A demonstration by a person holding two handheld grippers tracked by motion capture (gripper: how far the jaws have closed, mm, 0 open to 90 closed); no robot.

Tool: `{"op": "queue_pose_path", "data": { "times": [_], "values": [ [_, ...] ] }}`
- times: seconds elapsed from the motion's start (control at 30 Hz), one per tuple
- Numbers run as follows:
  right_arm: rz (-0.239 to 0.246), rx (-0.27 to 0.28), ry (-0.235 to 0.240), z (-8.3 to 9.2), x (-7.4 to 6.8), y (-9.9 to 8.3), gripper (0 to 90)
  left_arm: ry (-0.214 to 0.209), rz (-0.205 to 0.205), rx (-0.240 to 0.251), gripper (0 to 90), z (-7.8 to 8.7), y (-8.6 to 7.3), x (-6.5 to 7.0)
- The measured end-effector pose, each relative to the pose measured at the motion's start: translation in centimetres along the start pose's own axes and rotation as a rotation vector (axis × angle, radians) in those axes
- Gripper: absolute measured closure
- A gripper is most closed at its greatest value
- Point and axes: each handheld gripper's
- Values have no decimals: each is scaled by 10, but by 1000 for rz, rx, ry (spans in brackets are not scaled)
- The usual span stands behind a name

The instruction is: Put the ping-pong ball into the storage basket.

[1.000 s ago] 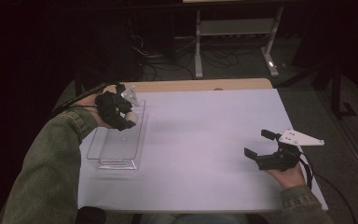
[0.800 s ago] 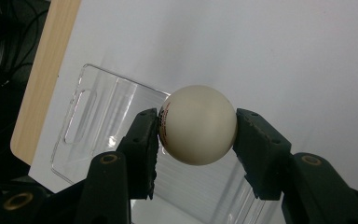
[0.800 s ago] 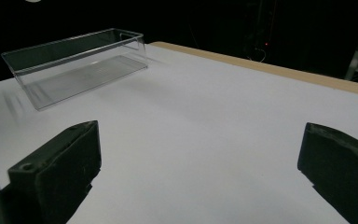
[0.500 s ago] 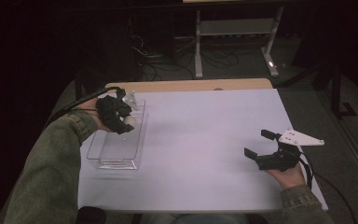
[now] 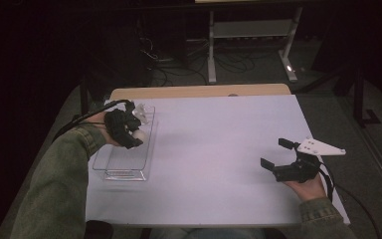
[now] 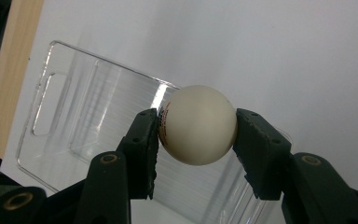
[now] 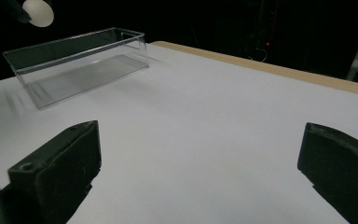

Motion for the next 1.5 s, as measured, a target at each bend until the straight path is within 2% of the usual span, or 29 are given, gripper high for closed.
{"op": "queue_pose_path", "data": {
  "times": [0.33, 0.67, 0.93, 1.23, 1.5],
  "values": [
    [-1, -3, 7, 0, 0, 0, 0, -17, 8, -22, 506, -9, -8, 4],
    [-3, -6, 11, -1, 0, 0, 0, -45, 34, -27, 506, -20, -16, 11],
    [-3, -5, 14, -1, 1, 0, 0, -59, 33, -17, 506, -29, -18, 15],
    [-2, -6, 15, -2, 1, 0, 0, -72, 28, -37, 506, -39, -25, 21],
    [-4, -11, 16, -3, 1, -1, 0, -79, 40, -44, 505, -49, -31, 25]
  ]
}}
Point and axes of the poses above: each handheld gripper's, and its own axes: z roughly backward along the jaws, y roughly out of its top, x roughly to its right, and after that the axes turned 15 degrees about y, right-handed
